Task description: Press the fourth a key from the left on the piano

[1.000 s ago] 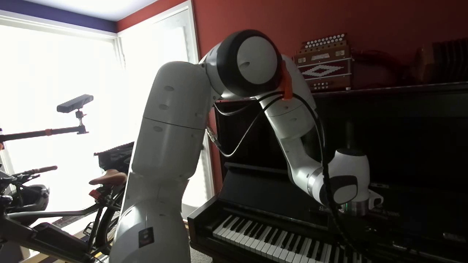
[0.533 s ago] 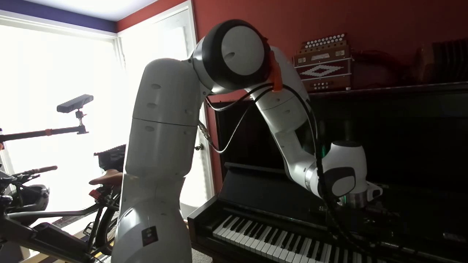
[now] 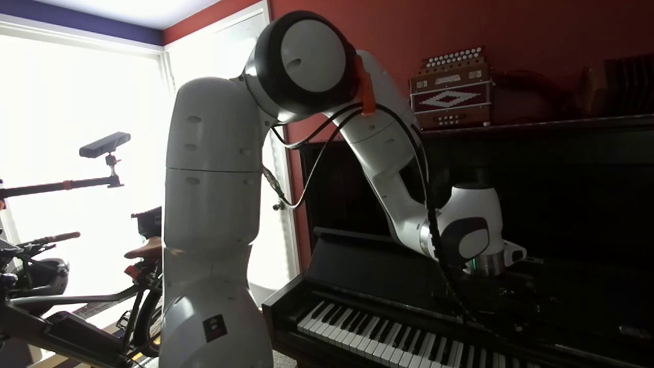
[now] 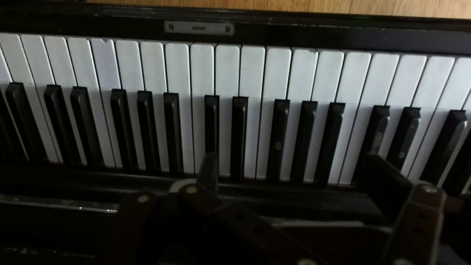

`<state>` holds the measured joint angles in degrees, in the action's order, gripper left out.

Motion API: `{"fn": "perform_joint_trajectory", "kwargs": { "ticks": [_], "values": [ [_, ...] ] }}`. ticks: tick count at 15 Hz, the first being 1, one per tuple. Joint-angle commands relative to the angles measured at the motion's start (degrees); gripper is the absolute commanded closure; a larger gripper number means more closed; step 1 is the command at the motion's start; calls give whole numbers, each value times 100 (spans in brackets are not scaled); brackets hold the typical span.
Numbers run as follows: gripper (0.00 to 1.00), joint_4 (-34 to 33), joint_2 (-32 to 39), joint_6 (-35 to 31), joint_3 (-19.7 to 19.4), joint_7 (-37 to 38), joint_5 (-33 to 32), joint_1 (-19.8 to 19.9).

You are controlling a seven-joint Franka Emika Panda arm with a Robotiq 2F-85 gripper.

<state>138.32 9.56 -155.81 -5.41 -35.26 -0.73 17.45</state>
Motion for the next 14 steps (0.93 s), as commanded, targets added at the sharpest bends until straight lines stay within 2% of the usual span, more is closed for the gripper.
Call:
{"fn": "perform_joint_trajectory", "kwargs": {
  "ticks": [1,7,8,14],
  "values": [
    [0,203,-378,293,-146,264,-206,-186],
    [0,294,-760,602,-247,547,-407,-331],
    [0,106,-501,458,-207,297,-181,-320],
    [0,173,-644,525,-257,401,-256,-364]
  ]
}}
